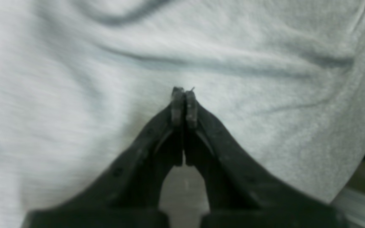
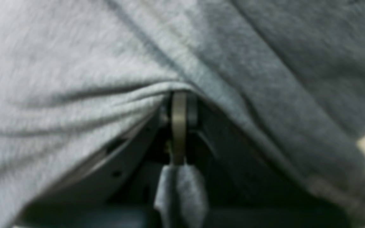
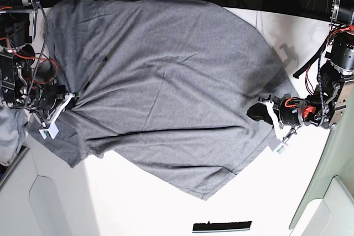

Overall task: Layout the t-shirt on the table in an organized manner, then fold the t-shirt properly
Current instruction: 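Pull the shirt corners apart with both grippers to flatten it, then release the shirt with the left gripper and reach it toward the shirt middle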

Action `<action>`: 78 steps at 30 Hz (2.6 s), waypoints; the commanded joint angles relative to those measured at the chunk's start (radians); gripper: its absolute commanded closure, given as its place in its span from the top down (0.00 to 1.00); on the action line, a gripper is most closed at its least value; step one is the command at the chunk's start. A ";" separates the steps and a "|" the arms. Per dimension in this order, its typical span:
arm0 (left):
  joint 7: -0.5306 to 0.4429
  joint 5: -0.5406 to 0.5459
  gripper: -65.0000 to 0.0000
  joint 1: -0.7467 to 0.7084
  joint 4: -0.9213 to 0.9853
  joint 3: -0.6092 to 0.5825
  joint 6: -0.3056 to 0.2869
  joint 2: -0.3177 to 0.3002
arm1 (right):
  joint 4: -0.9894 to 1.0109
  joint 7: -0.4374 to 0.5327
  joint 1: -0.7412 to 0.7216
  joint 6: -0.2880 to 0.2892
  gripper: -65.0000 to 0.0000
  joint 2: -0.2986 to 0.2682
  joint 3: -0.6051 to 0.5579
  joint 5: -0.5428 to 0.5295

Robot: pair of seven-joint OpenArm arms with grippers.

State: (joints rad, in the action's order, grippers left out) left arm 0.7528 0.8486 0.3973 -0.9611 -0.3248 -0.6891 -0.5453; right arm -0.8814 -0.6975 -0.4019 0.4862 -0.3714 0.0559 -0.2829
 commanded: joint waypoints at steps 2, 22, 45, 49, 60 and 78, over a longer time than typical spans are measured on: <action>-0.015 0.016 0.00 0.040 -0.014 0.036 -0.009 -0.015 | 0.035 0.003 -0.077 -0.015 0.00 -0.016 0.002 0.017; 0.135 0.298 0.30 -0.183 -0.014 0.421 -0.009 -0.186 | -0.273 -0.179 0.046 0.027 0.00 -0.016 0.002 -0.253; 0.125 0.262 0.00 -0.397 -0.050 0.613 -0.009 0.079 | -0.406 -0.171 0.228 0.026 0.00 -0.016 0.003 -0.260; 0.103 0.228 0.00 -0.397 -0.193 0.617 -0.009 0.077 | -0.406 -0.171 0.228 0.026 0.00 -0.016 0.003 -0.260; 0.054 0.035 0.00 -0.394 -0.552 0.385 -0.009 0.089 | -0.406 -0.171 0.228 0.026 0.00 -0.013 0.003 -0.260; -0.016 -0.480 0.52 -0.246 -0.575 -0.203 0.072 0.348 | -0.406 -0.160 0.228 0.026 0.00 -0.008 0.003 -0.271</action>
State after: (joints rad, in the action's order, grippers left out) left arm 0.7551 0.3515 0.1356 -1.5181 -0.5278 -0.6140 -0.2024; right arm -1.2697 -0.8753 -0.1577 0.5087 -0.3679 0.0521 -0.5423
